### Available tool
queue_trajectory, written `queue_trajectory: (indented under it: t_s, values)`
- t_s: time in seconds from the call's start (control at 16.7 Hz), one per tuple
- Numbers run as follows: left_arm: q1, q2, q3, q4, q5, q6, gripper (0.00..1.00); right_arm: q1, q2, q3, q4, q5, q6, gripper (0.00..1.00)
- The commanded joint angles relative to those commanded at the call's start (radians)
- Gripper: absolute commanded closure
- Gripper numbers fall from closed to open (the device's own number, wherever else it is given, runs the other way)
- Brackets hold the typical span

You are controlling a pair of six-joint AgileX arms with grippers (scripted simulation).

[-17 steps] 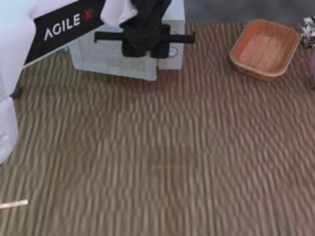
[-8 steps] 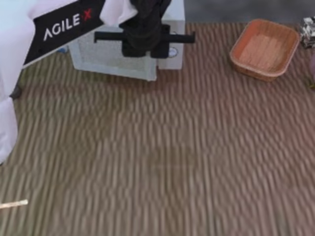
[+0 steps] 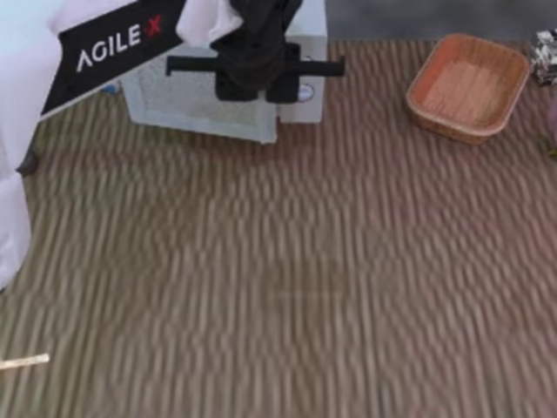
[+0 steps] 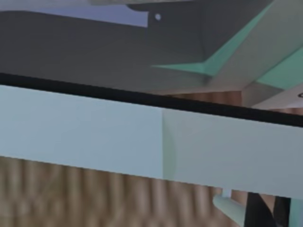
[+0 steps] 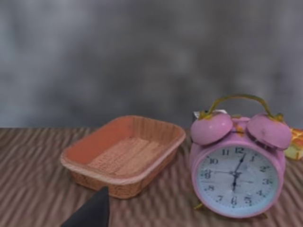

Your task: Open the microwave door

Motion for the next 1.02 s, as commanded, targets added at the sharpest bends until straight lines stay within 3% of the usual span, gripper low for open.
queue_trajectory:
  t_s: [0.48, 1.02]
  values:
    - [-0.007, 0.002, -0.006, 0.003, 0.006, -0.001, 1.0, 0.0, 0.0, 0.0, 0.0, 0.0, 0.0, 0.0]
    - [0.014, -0.1, -0.157, 0.08, 0.055, 0.107, 1.0, 0.0, 0.0, 0.0, 0.0, 0.0, 0.0, 0.0]
